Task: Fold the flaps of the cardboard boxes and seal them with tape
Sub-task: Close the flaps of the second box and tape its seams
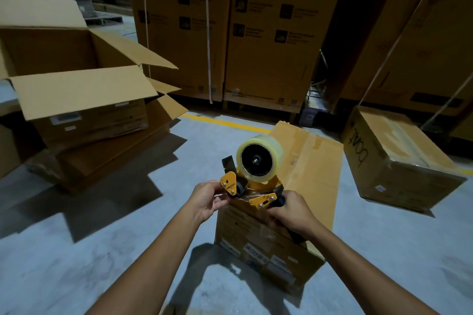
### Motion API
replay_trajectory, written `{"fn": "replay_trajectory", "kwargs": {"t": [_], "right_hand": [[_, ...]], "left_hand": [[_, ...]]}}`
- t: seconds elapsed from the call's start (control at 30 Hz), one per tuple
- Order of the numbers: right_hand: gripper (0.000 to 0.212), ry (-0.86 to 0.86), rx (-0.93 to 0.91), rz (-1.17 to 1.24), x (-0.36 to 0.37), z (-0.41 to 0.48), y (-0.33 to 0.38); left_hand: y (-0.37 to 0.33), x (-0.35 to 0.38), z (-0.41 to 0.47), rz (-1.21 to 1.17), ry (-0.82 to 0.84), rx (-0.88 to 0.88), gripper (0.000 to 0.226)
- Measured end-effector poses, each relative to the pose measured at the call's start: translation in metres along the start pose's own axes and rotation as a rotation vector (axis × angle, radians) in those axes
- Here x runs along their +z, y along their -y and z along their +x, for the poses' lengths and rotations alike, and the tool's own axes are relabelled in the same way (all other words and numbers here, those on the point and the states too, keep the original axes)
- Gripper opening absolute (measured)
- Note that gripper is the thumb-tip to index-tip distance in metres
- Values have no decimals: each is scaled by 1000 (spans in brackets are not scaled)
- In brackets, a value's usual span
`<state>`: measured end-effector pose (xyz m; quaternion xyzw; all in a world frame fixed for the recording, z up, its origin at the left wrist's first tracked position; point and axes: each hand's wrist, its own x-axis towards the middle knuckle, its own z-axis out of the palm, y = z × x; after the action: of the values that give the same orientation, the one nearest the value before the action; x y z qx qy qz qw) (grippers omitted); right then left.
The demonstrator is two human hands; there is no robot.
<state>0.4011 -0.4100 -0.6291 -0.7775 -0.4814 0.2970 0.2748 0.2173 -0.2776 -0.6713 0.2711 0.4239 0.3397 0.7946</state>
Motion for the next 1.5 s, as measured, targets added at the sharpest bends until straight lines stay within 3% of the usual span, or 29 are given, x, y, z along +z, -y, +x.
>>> {"fn": "replay_trajectory", "kwargs": {"t": [0.23, 0.4, 0.47, 0.57, 0.83, 0.97, 1.2, 1.5], "right_hand": [[18, -13, -41, -101, 9, 16, 3], [20, -20, -47, -95, 13, 28, 4], [17, -7, -53, -65, 13, 30, 5], [15, -11, -71, -62, 14, 32, 6], [25, 16, -63, -50, 21, 41, 1], [21, 16, -77, -50, 25, 45, 6], [26, 4, -94, -105, 31, 52, 6], [17, 30, -73, -81, 35, 53, 7]], "left_hand": [[-2, -15, 6, -103, -2, -48, 13], [-2, -25, 9, -204, 87, -27, 30], [-4, -27, 9, -208, 84, -15, 26], [-3, -28, 12, -123, 81, 22, 17], [3, -35, 29, 233, -123, 177, 22], [7, -43, 34, 207, -180, 150, 25], [14, -49, 35, -225, 36, -26, 14], [11, -61, 41, -218, 146, -72, 21]]}}
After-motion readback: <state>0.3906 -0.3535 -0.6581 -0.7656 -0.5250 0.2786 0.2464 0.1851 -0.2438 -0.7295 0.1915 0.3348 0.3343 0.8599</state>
